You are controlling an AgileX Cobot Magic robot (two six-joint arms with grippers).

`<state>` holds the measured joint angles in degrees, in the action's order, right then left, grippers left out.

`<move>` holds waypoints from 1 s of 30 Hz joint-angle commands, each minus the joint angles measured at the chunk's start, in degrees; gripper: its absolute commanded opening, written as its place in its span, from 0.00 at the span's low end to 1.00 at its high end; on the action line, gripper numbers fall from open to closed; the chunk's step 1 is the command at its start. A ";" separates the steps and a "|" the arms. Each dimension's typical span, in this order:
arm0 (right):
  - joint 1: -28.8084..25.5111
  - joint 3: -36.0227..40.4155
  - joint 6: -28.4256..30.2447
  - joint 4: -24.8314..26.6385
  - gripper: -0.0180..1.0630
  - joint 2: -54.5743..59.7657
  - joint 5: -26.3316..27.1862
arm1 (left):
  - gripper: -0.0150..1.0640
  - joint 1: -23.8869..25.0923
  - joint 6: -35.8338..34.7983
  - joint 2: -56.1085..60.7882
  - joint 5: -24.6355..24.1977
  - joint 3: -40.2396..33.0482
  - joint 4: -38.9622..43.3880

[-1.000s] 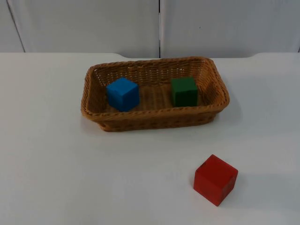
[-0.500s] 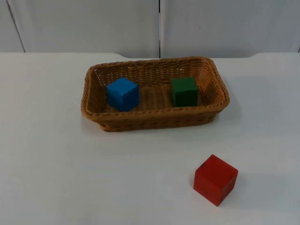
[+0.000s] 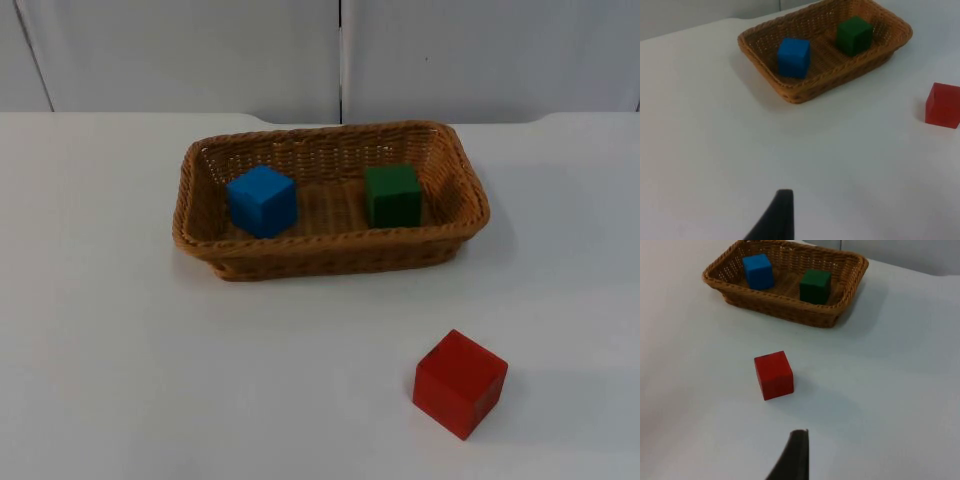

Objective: Pick up one cube with each hand and place exactly two cubes into the same basket, leaving the remaining cube outside.

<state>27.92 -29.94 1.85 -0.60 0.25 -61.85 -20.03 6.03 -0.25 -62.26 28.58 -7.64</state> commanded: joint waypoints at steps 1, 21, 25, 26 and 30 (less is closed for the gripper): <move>0.15 0.38 -0.32 0.04 0.77 -0.25 -0.01 | 0.99 0.05 -0.49 0.25 0.66 -0.23 0.38; 0.15 0.38 -0.32 0.06 0.99 -0.25 -0.01 | 0.99 0.05 -3.94 0.25 0.66 -0.23 2.79; 0.15 0.38 -0.32 0.06 0.99 -0.25 -0.01 | 0.99 0.05 -6.03 0.25 0.77 -0.23 4.32; 0.15 0.38 -0.32 0.06 0.99 -0.25 -0.01 | 0.99 0.05 -6.03 0.25 0.77 -0.23 4.32; 0.15 0.38 -0.32 0.06 0.99 -0.25 -0.01 | 0.99 0.05 -6.03 0.25 0.77 -0.23 4.32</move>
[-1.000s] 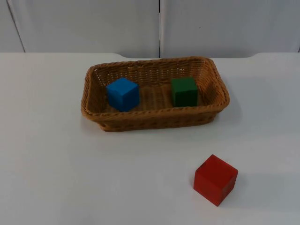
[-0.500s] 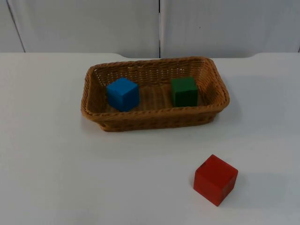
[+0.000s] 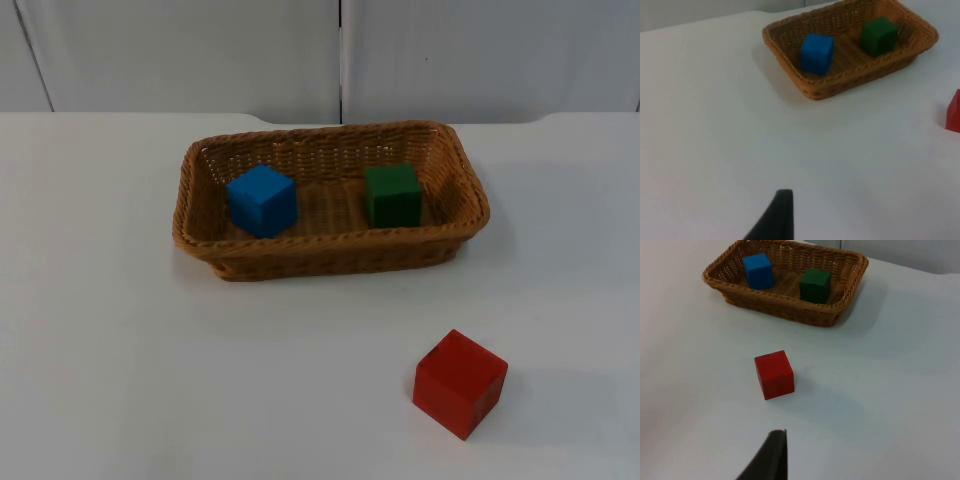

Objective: Pick up one cube with each hand and place exactly two cubes into the same basket, leaving the remaining cube outside.

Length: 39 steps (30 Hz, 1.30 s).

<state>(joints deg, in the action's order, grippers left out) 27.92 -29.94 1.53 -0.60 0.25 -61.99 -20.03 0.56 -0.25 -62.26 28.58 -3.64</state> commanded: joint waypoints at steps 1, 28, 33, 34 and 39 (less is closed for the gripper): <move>0.15 0.38 0.00 0.06 0.99 -0.25 0.13 | 0.99 0.05 -0.56 0.25 0.77 -0.23 0.32; -1.43 0.38 0.00 0.06 0.99 -0.25 0.27 | 0.99 0.05 -0.25 0.25 0.77 -0.23 0.21; -7.31 0.38 0.00 0.06 0.99 -0.25 0.27 | 0.99 0.05 -0.25 0.25 0.77 -0.23 0.21; -8.81 0.38 0.00 0.06 0.99 -0.25 0.27 | 0.99 0.05 -0.25 0.25 0.77 -0.23 0.21; -14.19 0.38 0.00 0.06 0.99 -0.25 0.27 | 0.99 0.05 -0.25 0.25 0.77 -0.23 0.21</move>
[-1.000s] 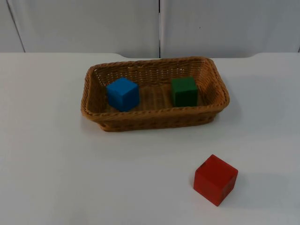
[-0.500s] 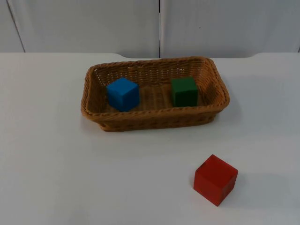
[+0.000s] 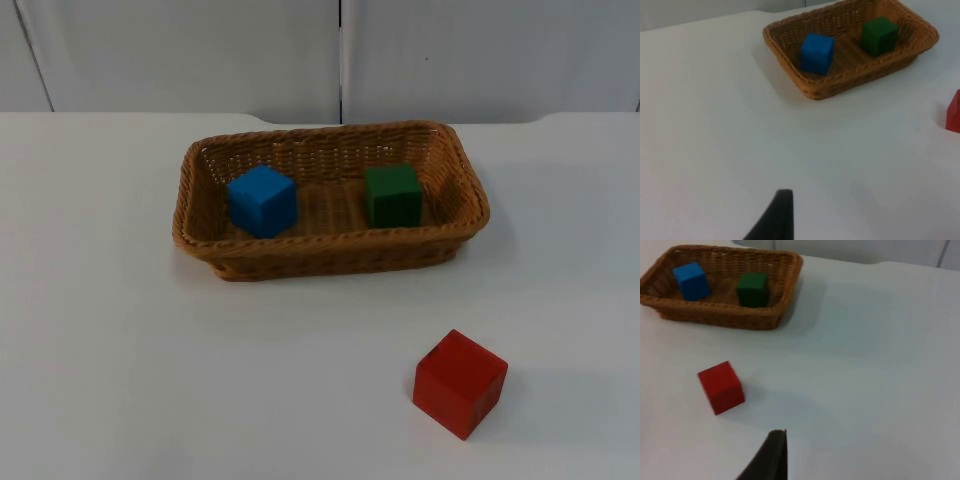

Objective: Pick up one cube with each hand and place exactly two cubes into the same basket, leaving the remaining cube outside.

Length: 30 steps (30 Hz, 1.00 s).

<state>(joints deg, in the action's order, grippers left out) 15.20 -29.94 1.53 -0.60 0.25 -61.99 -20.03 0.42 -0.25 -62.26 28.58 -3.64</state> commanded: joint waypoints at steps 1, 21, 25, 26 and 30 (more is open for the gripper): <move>-2.69 0.38 0.00 0.06 0.99 -0.25 0.27 | 0.99 0.05 -0.11 0.25 0.77 -0.23 0.21; -13.93 0.38 -0.66 0.06 0.99 -0.25 0.27 | 0.99 0.05 -0.11 0.25 0.77 -0.23 0.21; -13.93 0.38 -0.66 0.06 0.99 -0.25 0.27 | 0.99 0.05 -0.11 0.25 0.77 -0.23 0.21; -13.93 0.38 -0.66 0.06 0.99 -0.25 0.27 | 0.99 0.05 -0.11 0.25 0.77 -0.23 0.21; -13.93 0.38 -0.66 0.06 0.99 -0.25 0.27 | 0.99 0.05 -0.11 0.25 0.77 -0.23 0.21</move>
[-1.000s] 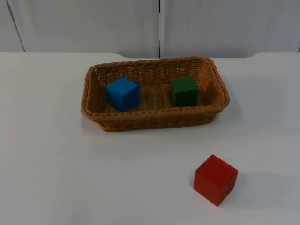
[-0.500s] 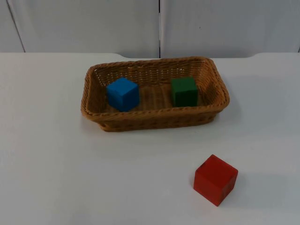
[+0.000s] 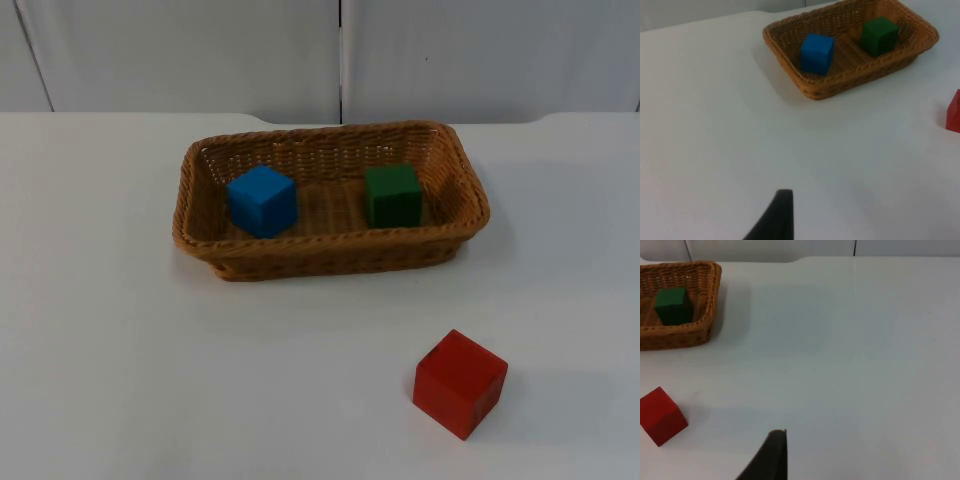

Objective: Pick up one cube with each hand and place exactly two cubes into the same basket, leaving the remaining cube outside.

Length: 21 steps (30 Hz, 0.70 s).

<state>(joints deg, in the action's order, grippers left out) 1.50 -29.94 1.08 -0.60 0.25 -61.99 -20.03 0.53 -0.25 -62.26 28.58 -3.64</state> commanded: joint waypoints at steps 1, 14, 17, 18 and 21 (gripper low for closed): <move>-0.23 0.38 -0.21 0.06 0.99 -0.25 0.27 | 0.99 0.05 -0.22 0.25 0.77 -0.23 0.21; -0.23 0.38 -0.21 0.06 0.99 -0.25 0.27 | 0.99 0.05 -0.22 0.25 0.77 -0.23 0.21; -0.23 0.38 -0.21 0.06 0.99 -0.25 0.27 | 0.99 0.05 -0.22 0.25 0.77 -0.23 0.21; -0.23 0.38 -0.21 0.06 0.99 -0.25 0.27 | 0.99 0.05 -0.22 0.25 0.77 -0.23 0.21; -0.23 0.38 -0.21 0.06 0.99 -0.25 0.27 | 0.99 0.05 -0.22 0.25 0.77 -0.23 0.21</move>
<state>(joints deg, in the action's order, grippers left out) 1.50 -29.94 1.08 -0.60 0.25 -61.99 -20.03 0.53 -0.25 -62.26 28.58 -3.64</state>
